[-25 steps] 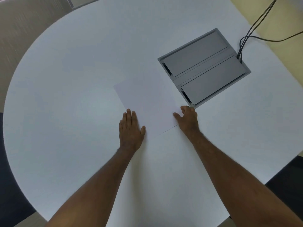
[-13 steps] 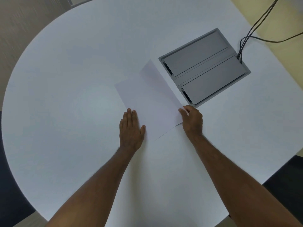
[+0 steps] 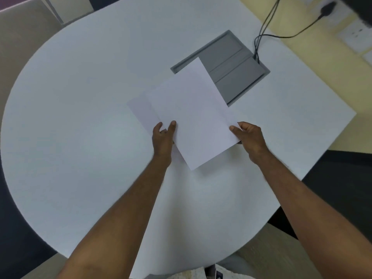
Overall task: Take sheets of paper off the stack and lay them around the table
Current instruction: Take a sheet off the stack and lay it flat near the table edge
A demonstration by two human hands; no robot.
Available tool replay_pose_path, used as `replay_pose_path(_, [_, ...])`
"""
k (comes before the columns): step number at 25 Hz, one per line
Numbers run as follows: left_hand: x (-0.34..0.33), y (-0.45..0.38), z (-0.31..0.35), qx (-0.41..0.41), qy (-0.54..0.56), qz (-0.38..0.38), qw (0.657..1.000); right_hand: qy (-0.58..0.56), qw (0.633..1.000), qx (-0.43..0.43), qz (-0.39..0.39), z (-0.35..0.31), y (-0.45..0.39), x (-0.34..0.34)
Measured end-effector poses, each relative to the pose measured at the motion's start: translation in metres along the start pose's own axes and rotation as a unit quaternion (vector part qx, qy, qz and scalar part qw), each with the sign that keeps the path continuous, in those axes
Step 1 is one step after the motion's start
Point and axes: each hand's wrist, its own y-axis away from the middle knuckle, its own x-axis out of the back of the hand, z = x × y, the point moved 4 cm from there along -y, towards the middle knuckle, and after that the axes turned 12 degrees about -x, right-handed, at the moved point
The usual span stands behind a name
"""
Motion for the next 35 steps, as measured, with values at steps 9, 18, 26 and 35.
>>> replay_pose_path(9, [-0.098,0.064,-0.038,0.071,0.053,-0.040,0.995,0.050,0.998,-0.001,0.035,0.040,-0.009,0.128])
replay_pose_path(18, [-0.185,0.114,-0.125,0.166,-0.017,-0.021,0.986,0.155,0.982,-0.042,0.096,0.115,-0.044,0.221])
replay_pose_path(26, [-0.228,0.114,-0.160,0.173,-0.090,-0.006,0.981,0.395,0.911,0.026,0.113,0.167,-0.044,0.191])
replay_pose_path(35, [-0.247,0.119,-0.142,-0.249,-0.620,-0.214,0.713,0.446,0.892,-0.005,0.077,0.195,-0.060,0.198])
